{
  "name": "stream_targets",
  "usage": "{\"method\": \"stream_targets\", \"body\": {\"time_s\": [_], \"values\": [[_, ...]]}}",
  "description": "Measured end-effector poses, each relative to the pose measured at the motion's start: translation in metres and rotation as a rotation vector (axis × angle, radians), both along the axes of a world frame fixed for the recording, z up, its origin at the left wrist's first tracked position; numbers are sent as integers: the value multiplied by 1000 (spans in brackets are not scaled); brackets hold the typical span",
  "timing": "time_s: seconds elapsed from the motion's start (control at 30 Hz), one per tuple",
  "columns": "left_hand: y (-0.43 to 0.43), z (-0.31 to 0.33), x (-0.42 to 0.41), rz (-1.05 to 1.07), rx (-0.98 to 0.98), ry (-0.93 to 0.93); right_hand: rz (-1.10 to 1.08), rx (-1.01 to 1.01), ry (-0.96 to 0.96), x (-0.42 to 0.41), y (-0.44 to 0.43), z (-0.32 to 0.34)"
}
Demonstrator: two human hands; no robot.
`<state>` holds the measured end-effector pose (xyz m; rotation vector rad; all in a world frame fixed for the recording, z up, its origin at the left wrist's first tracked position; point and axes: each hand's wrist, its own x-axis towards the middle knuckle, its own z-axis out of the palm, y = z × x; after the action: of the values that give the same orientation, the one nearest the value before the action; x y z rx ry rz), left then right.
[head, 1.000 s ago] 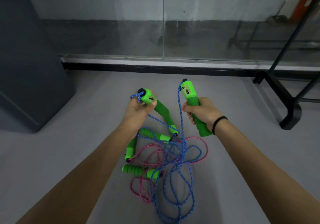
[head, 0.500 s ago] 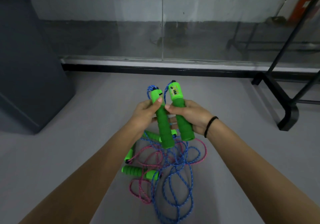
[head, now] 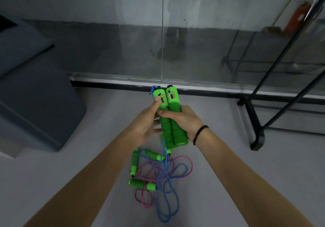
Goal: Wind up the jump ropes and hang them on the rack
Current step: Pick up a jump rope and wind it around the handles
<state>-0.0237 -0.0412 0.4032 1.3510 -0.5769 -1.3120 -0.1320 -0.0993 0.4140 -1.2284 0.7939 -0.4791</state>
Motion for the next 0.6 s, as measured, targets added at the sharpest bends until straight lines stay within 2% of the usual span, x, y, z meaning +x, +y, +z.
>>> {"method": "stream_targets", "body": {"time_s": [0.13,0.27,0.43,0.6], "values": [[3,117,-8,-116,-20,67,-109,-4,-36,7,-2,115],[1,237,-4,-187,-123,105,-117,-66,-79,13,-6,233],[0,372,-2,-256,-279,-33,-137,-124,-179,16,-13,371],[-5,487,-3,-301,-319,-205,-135,-239,-247,5,-20,487]]}}
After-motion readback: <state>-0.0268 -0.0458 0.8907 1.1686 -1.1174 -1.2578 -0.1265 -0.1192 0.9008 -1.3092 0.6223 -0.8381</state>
